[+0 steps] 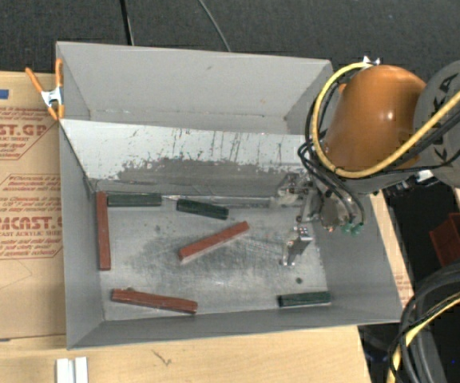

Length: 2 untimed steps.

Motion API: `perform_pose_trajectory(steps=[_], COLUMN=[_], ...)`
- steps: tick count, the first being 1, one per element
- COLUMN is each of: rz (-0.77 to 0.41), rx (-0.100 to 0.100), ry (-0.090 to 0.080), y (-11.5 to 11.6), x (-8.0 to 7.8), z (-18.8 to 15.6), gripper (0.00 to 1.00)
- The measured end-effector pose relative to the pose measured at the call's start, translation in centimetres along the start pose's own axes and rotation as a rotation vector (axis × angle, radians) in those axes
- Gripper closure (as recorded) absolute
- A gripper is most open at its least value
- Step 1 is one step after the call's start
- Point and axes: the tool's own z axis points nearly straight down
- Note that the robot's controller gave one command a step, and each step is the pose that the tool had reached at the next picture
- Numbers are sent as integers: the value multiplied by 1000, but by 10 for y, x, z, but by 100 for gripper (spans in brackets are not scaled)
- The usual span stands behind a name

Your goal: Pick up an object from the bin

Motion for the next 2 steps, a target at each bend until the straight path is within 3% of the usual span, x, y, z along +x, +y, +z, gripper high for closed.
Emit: perform_pose_trajectory(steps=[2], rz=[15], rx=[1], ry=[-10], y=[2], x=[-6], z=[10], gripper=[0])
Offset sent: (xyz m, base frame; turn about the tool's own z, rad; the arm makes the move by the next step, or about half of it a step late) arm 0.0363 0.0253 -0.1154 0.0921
